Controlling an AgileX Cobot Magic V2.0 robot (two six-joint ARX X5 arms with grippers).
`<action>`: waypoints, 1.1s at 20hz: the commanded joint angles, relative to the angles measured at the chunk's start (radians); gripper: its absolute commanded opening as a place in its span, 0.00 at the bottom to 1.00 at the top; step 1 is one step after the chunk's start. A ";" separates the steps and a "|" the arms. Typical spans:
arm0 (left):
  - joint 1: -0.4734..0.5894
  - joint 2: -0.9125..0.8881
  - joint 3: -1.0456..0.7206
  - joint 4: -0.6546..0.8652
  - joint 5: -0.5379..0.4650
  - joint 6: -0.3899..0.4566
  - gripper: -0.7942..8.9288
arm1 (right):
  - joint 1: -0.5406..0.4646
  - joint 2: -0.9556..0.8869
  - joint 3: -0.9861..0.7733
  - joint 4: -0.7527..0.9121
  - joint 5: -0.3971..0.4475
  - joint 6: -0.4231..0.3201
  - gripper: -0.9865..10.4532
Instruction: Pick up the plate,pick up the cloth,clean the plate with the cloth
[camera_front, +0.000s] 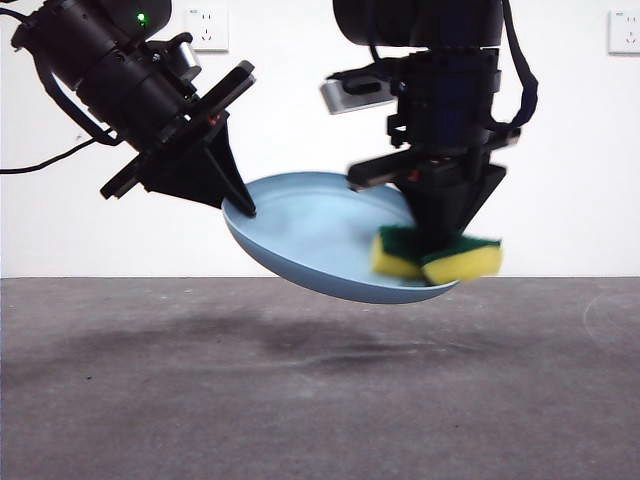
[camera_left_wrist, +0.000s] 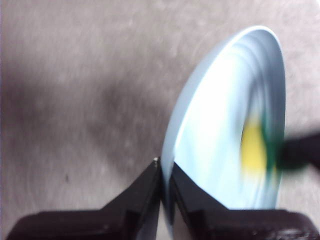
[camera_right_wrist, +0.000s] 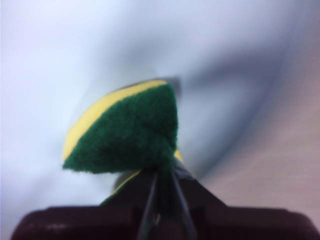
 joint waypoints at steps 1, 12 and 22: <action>-0.005 -0.002 0.002 -0.023 0.071 0.027 0.07 | -0.015 0.004 -0.015 0.114 0.111 -0.026 0.08; -0.006 -0.002 0.002 -0.023 -0.057 0.106 0.07 | -0.063 0.001 -0.015 0.445 -0.617 0.052 0.08; 0.107 0.053 0.002 -0.025 -0.351 0.240 0.07 | -0.078 -0.175 -0.015 0.226 -0.583 0.051 0.08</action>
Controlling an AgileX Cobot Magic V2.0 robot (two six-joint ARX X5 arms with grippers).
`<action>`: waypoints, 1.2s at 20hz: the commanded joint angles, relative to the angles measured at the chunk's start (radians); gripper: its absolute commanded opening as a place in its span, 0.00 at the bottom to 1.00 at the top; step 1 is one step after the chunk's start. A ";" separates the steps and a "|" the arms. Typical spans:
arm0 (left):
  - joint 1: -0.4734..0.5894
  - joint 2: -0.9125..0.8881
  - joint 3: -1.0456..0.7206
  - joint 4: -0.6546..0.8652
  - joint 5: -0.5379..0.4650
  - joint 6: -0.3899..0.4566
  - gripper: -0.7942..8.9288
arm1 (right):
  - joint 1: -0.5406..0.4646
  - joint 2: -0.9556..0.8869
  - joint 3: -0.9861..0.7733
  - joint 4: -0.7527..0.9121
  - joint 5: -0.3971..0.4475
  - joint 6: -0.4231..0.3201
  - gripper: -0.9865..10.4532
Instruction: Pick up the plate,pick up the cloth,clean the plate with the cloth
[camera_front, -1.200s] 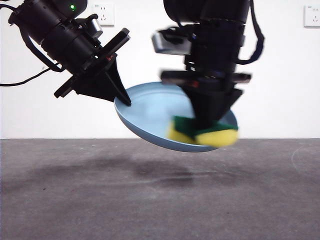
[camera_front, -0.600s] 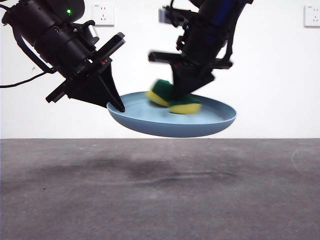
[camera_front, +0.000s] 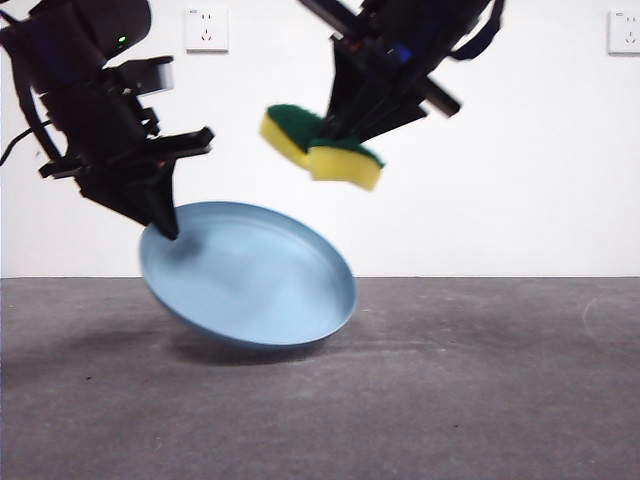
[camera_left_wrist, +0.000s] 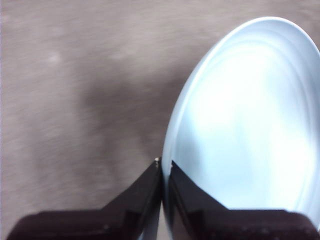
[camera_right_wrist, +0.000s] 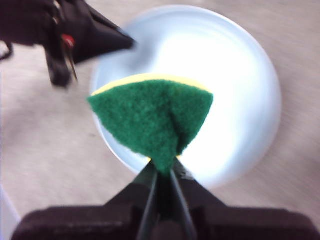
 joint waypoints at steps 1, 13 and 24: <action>0.037 0.062 0.000 0.004 0.016 0.017 0.07 | -0.008 -0.044 -0.008 -0.035 0.072 0.005 0.08; 0.061 0.196 0.000 0.015 0.019 0.028 0.53 | -0.093 -0.143 -0.008 -0.080 0.336 0.000 0.08; -0.025 -0.113 0.000 -0.074 0.148 -0.034 0.53 | -0.156 0.182 -0.008 -0.012 0.195 0.080 0.09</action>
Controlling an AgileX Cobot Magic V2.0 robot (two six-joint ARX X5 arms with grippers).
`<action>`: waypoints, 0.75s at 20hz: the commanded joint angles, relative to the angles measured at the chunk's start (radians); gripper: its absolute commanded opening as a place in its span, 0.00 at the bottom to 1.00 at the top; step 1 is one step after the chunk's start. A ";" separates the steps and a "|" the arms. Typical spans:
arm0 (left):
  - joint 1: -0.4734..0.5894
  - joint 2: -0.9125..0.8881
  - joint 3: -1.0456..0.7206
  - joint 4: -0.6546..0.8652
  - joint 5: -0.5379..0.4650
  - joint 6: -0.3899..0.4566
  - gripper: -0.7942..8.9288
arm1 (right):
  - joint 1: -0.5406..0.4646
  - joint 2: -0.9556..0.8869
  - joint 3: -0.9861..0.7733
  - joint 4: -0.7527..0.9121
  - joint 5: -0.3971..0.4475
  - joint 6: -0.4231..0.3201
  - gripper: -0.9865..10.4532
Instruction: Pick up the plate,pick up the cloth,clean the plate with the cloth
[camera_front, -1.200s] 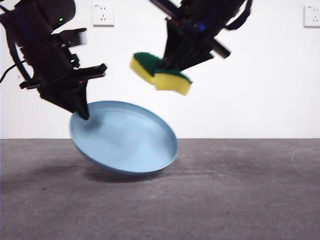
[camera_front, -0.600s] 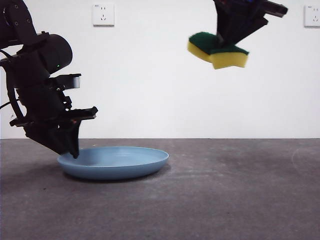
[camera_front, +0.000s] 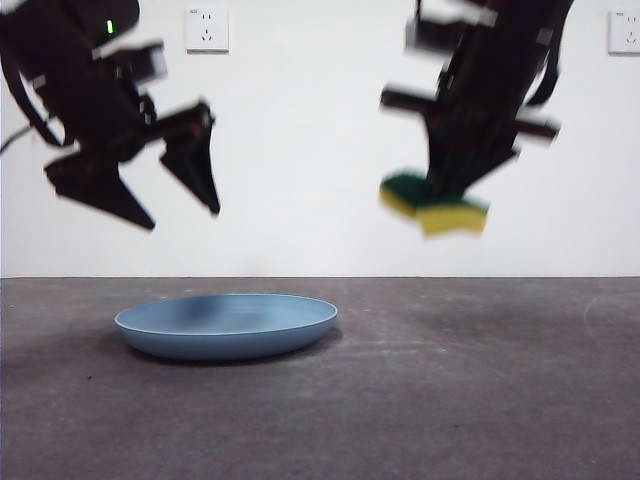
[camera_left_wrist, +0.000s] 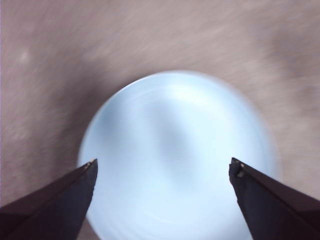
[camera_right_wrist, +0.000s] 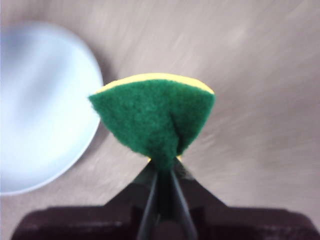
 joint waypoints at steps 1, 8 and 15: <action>-0.032 -0.084 -0.008 -0.055 0.005 -0.012 0.53 | 0.000 0.106 -0.008 0.035 -0.008 0.019 0.09; -0.102 -0.225 -0.008 -0.121 -0.003 -0.012 0.53 | -0.007 0.224 -0.008 0.050 -0.009 0.061 0.37; -0.102 -0.224 -0.008 -0.139 -0.052 -0.011 0.53 | -0.021 0.214 -0.008 0.039 -0.008 0.061 0.39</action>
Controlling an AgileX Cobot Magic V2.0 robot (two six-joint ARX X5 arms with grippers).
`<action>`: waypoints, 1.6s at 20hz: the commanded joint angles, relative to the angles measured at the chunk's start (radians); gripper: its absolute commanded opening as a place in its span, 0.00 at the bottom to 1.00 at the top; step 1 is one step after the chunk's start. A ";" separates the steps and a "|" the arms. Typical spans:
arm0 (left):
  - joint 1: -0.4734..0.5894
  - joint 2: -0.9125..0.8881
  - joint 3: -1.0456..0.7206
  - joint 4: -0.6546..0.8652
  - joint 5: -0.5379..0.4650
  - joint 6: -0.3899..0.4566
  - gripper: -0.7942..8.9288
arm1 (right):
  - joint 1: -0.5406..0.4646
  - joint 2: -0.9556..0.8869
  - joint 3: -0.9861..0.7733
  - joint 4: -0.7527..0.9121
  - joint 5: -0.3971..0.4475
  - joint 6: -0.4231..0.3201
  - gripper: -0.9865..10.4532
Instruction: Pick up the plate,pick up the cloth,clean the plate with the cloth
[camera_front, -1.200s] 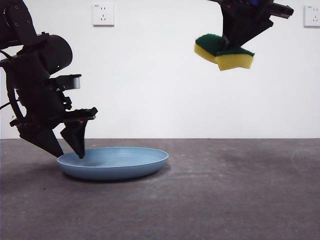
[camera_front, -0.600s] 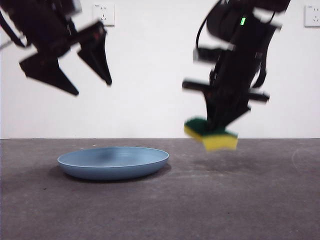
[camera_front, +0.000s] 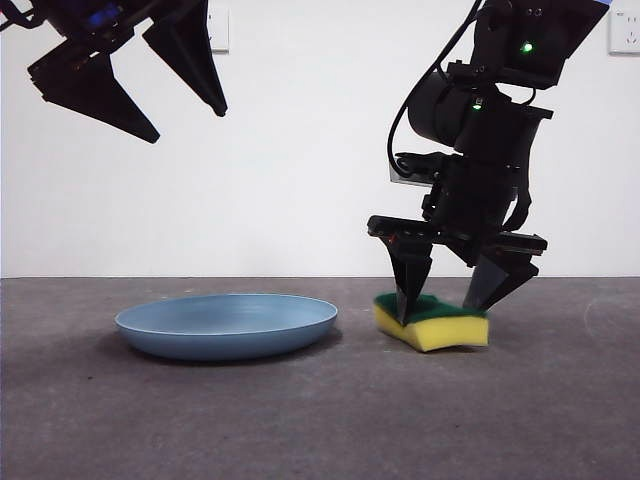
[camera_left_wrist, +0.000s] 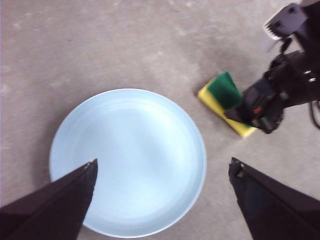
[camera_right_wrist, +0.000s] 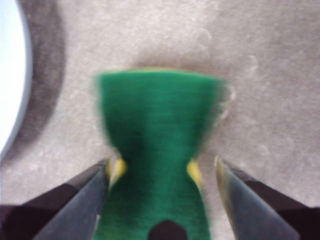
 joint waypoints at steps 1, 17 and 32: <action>-0.004 0.003 -0.008 -0.006 -0.024 -0.006 0.53 | 0.000 -0.014 -0.005 0.001 -0.001 0.010 0.39; -0.002 -0.016 -0.008 -0.019 -0.103 0.063 0.07 | 0.002 -0.569 -0.004 -0.181 -0.001 -0.073 0.08; -0.010 -0.629 -0.323 -0.019 -0.217 0.071 0.07 | 0.048 -1.216 -0.419 -0.125 0.143 -0.070 0.08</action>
